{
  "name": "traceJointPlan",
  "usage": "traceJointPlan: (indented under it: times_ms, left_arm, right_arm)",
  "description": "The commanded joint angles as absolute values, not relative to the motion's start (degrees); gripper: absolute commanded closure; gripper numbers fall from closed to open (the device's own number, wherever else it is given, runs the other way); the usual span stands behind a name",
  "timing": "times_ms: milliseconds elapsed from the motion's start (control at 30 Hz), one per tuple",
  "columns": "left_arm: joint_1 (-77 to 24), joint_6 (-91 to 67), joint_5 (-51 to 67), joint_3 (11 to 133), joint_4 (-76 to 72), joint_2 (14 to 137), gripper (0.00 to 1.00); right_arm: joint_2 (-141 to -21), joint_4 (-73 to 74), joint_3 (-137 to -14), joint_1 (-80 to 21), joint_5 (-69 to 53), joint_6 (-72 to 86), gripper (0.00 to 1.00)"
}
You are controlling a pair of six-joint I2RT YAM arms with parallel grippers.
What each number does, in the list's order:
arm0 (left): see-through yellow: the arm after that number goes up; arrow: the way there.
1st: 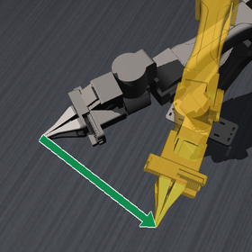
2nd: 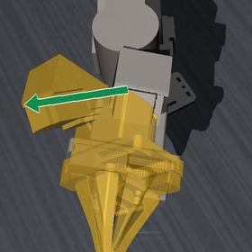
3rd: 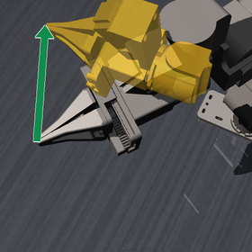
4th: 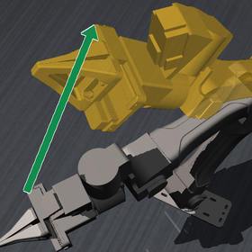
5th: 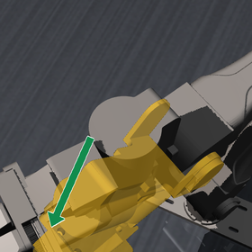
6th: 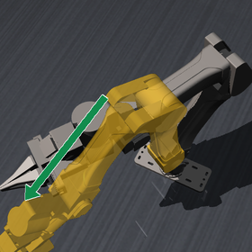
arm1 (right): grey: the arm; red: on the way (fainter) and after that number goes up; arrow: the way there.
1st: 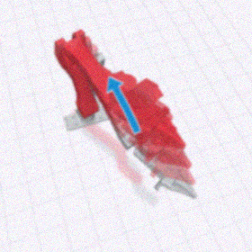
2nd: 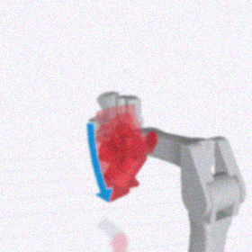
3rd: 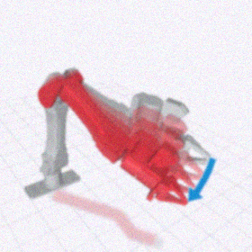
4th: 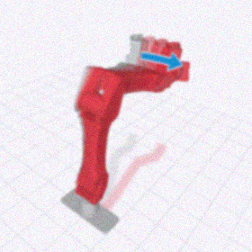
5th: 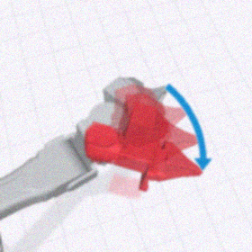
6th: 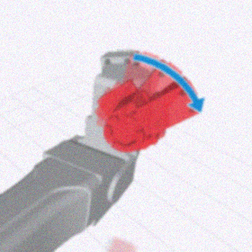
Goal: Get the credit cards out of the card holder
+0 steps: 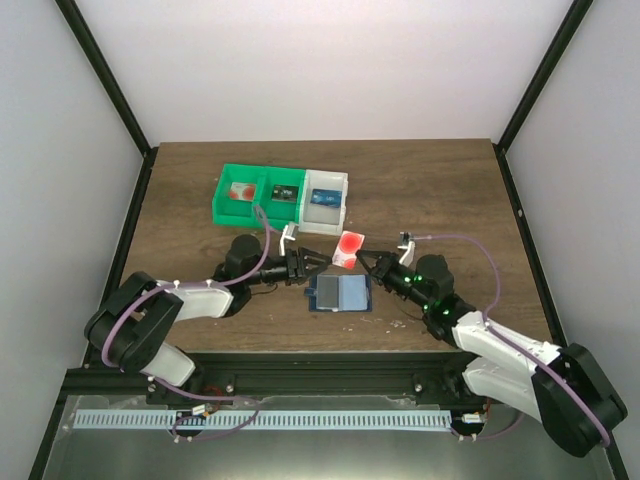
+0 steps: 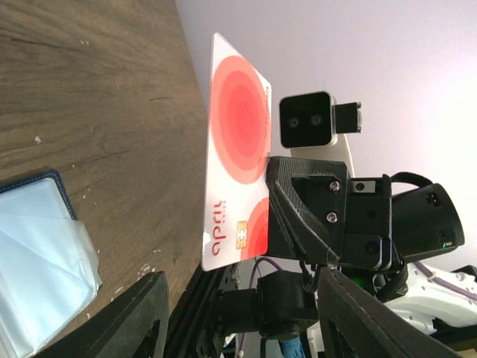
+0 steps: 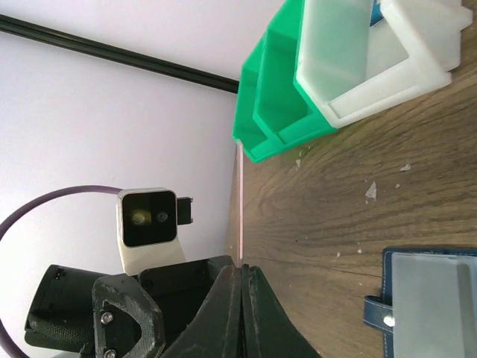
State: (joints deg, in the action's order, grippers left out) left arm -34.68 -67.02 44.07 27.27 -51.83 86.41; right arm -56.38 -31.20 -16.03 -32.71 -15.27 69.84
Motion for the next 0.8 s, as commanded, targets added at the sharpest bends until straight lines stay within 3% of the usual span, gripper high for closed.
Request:
traceJointPlan:
  times_ms: [0, 167, 433, 567, 767]
  left_arm:
    - [-35.35, -66.66, 42.27, 29.43, -54.26, 86.88, 0.44]
    - [-35.76, -63.73, 40.98, 32.46, -48.68, 88.05, 0.57]
    - [-35.57, -63.83, 43.34, 33.29, -51.29, 87.85, 1.00]
    - [-34.65, -62.79, 47.41, 32.62, -51.58, 86.97, 1.00]
    - [-31.44, -60.18, 56.09, 30.31, -50.51, 83.88, 1.00]
  right_arm:
    - [-57.68, -37.81, -17.33, -32.63, -16.90, 72.41, 1.00]
    - [-58.53, -39.52, -17.04, -32.62, -18.13, 71.85, 1.00]
    - [-59.89, -40.28, -15.91, -32.65, -21.76, 69.65, 0.99]
    - [-57.96, -33.97, -18.09, -32.55, -25.73, 60.64, 0.85]
    - [-51.73, -6.94, -26.38, -32.24, -24.14, 40.81, 0.69]
